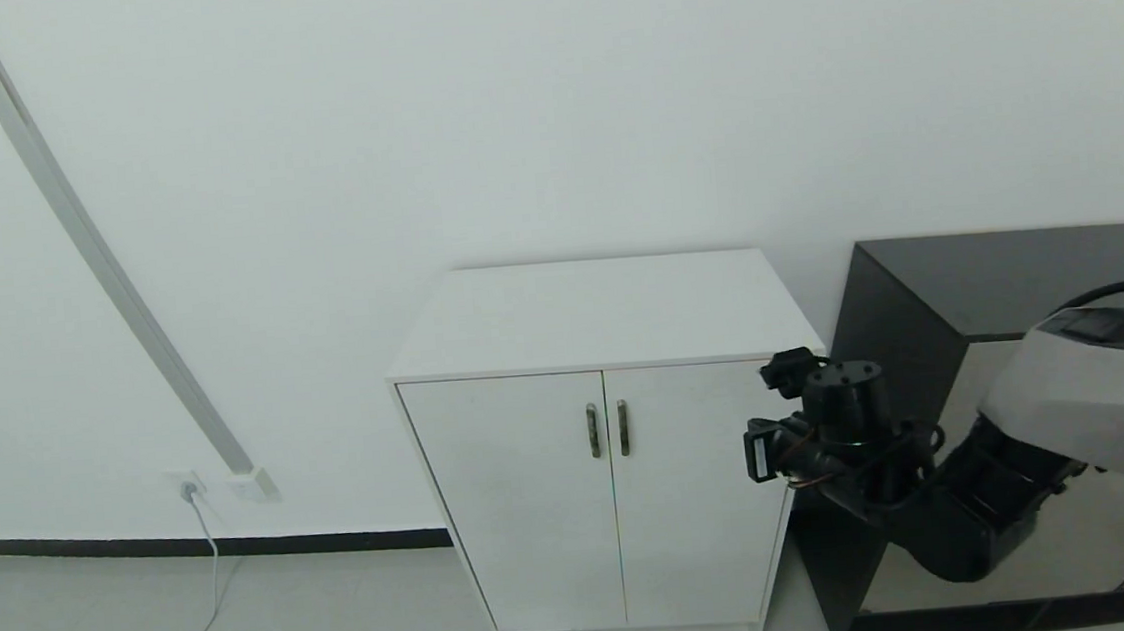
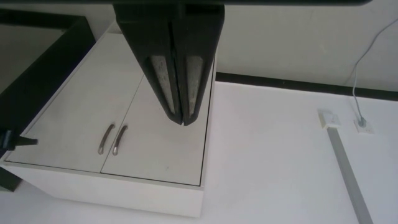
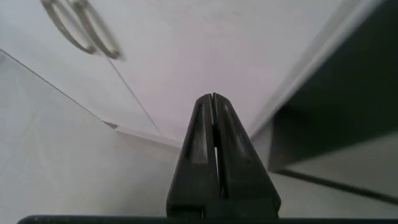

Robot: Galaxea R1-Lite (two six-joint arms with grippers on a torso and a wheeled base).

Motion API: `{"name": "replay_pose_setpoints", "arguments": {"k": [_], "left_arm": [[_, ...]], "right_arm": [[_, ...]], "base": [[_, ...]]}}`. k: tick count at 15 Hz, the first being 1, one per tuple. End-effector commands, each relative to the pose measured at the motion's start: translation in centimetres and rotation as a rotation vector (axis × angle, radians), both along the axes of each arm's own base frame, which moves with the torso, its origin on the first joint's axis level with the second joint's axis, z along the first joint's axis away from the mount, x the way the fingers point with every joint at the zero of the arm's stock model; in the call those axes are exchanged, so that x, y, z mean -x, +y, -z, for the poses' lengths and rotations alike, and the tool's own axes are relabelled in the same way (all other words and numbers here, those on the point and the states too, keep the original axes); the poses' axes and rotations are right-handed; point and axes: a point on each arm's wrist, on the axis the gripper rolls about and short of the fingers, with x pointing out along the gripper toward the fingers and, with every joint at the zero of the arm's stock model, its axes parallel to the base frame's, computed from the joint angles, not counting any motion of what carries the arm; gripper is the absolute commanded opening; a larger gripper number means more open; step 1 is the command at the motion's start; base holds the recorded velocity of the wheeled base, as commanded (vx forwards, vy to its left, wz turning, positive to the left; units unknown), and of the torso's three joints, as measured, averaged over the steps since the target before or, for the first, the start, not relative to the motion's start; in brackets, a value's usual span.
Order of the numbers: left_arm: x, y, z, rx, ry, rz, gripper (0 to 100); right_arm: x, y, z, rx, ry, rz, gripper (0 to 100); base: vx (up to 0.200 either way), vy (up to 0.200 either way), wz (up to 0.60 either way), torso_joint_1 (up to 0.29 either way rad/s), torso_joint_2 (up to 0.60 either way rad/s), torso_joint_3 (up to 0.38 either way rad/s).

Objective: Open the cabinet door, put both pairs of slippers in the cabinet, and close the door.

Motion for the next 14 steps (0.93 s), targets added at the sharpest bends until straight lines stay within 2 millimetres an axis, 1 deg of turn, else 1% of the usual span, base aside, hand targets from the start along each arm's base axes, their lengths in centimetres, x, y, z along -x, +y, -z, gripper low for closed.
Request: {"name": "replay_pose_setpoints", "arguments": {"k": [1, 2, 3, 4, 6, 7, 9, 10, 11, 12, 13, 14], "left_arm": [[0.0, 0.0, 0.0, 0.0, 0.0, 0.0, 0], [0.0, 0.0, 0.0, 0.0, 0.0, 0.0, 0], [0.0, 0.0, 0.0, 0.0, 0.0, 0.0, 0], [0.0, 0.0, 0.0, 0.0, 0.0, 0.0, 0], [0.0, 0.0, 0.0, 0.0, 0.0, 0.0, 0], [0.0, 0.0, 0.0, 0.0, 0.0, 0.0, 0], [0.0, 0.0, 0.0, 0.0, 0.0, 0.0, 0], [0.0, 0.0, 0.0, 0.0, 0.0, 0.0, 0], [0.0, 0.0, 0.0, 0.0, 0.0, 0.0, 0], [0.0, 0.0, 0.0, 0.0, 0.0, 0.0, 0], [0.0, 0.0, 0.0, 0.0, 0.0, 0.0, 0], [0.0, 0.0, 0.0, 0.0, 0.0, 0.0, 0]], "right_arm": [[3.9, -4.2, -3.5, -0.008, -0.031, 0.076, 0], [5.0, -5.8, -3.9, -0.001, -0.026, 0.117, 0], [5.7, -6.7, -4.2, 0.0, -0.025, 0.139, 0], [7.4, -8.7, -4.7, 0.003, -0.018, 0.182, 0], [9.8, -10.8, -5.2, 0.005, -0.018, 0.229, 0], [10.6, -11.3, -5.3, 0.006, -0.017, 0.239, 0], [13.2, -12.6, -5.7, 0.003, -0.024, 0.264, 0], [14.8, -13.1, -5.9, -0.002, -0.035, 0.267, 0], [15.9, -13.5, -6.2, -0.007, -0.051, 0.268, 0], [16.6, -13.6, -6.3, -0.011, -0.061, 0.268, 0], [17.8, -13.9, -6.5, -0.012, -0.08, 0.265, 0], [18.6, -14.2, -6.4, -0.005, -0.085, 0.262, 0]], "base": [[0.0, 0.0, 0.0, 0.0, 0.0, 0.0], [0.0, 0.0, 0.0, 0.0, 0.0, 0.0], [0.0, 0.0, 0.0, 0.0, 0.0, 0.0], [0.0, 0.0, 0.0, 0.0, 0.0, 0.0], [0.0, 0.0, 0.0, 0.0, 0.0, 0.0], [0.0, 0.0, 0.0, 0.0, 0.0, 0.0], [0.0, 0.0, 0.0, 0.0, 0.0, 0.0], [0.0, 0.0, 0.0, 0.0, 0.0, 0.0], [0.0, 0.0, 0.0, 0.0, 0.0, 0.0], [0.0, 0.0, 0.0, 0.0, 0.0, 0.0], [0.0, 0.0, 0.0, 0.0, 0.0, 0.0], [0.0, 0.0, 0.0, 0.0, 0.0, 0.0]]}}
